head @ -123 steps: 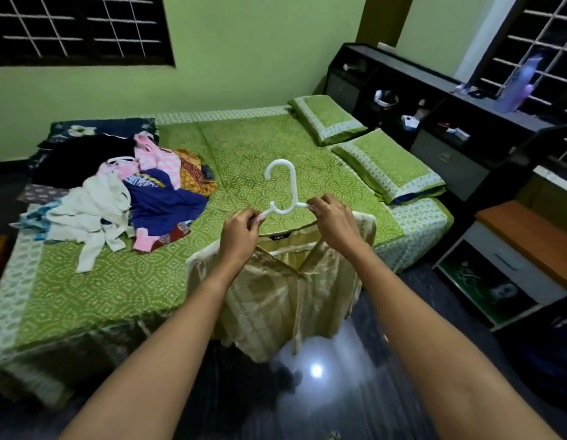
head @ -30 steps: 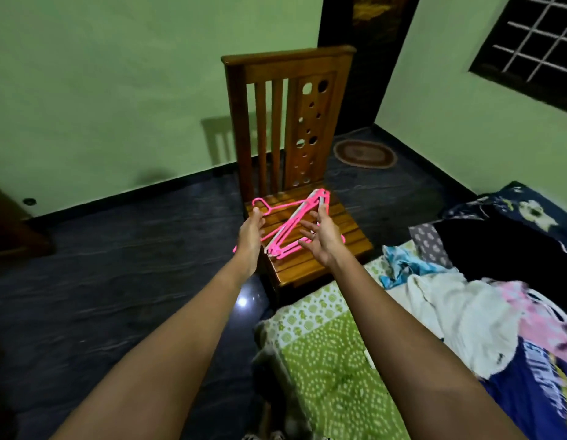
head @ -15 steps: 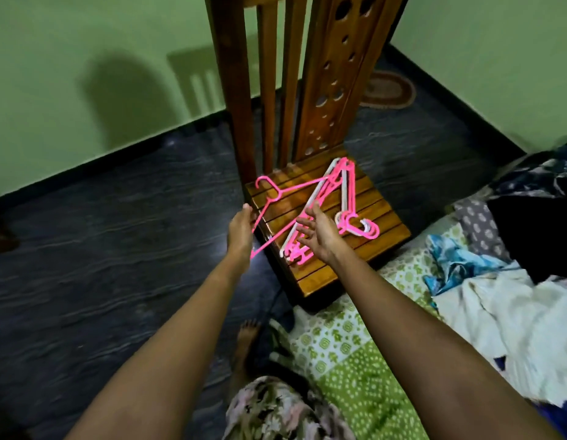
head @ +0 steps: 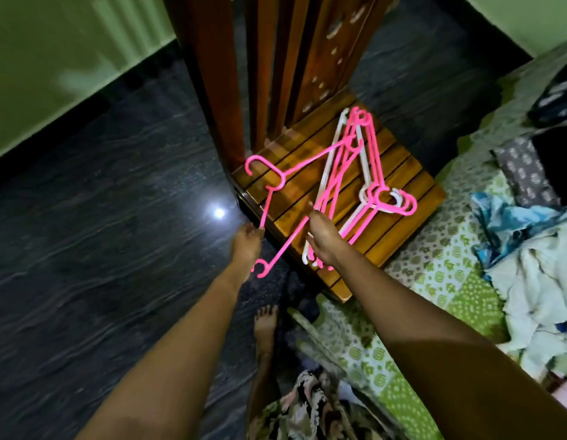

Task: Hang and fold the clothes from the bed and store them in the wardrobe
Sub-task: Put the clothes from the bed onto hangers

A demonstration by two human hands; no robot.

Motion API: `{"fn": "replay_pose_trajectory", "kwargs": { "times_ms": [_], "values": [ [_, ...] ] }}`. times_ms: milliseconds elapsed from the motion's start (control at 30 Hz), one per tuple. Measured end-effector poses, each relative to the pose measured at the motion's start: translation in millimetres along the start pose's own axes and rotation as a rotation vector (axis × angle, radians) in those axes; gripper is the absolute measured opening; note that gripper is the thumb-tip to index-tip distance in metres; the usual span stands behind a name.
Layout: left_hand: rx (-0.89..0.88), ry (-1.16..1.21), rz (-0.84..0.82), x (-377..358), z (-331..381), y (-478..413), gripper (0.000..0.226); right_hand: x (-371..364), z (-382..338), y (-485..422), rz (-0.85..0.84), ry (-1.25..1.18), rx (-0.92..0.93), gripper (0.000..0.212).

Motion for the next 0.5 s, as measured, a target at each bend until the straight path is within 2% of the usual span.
{"fn": "replay_pose_trajectory", "kwargs": {
  "times_ms": [67,133,233,300,400,500],
  "values": [
    [0.025,-0.079,-0.037,-14,-11,-19,0.017,1,8,-13,0.029,0.02,-0.005,0.056],
    [0.06,-0.112,-0.072,-26,-24,-33,0.025,1,15,-21,0.051,0.017,0.001,0.056],
    [0.073,-0.023,-0.111,-34,-26,-41,0.018,-2,19,-23,0.063,-0.036,-0.001,0.051],
    [0.073,-0.016,-0.162,-39,-21,-38,0.022,-5,18,-20,0.041,-0.094,-0.003,0.047],
    [0.064,0.035,-0.187,-49,-11,-30,0.029,-10,7,-17,0.043,-0.193,0.062,0.029],
    [-0.016,0.094,-0.1,-48,5,-20,0.023,1,-8,-15,0.108,-0.279,0.162,0.013]
  ]
}}
Point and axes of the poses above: each hand's wrist, its own y-axis away from the middle knuckle, its own x-axis out of the back of the hand, z = x × y, the point moved 9 cm from there along -y, towards the middle knuckle, and after that the axes turned 14 degrees about -y, right-handed, at the moved point
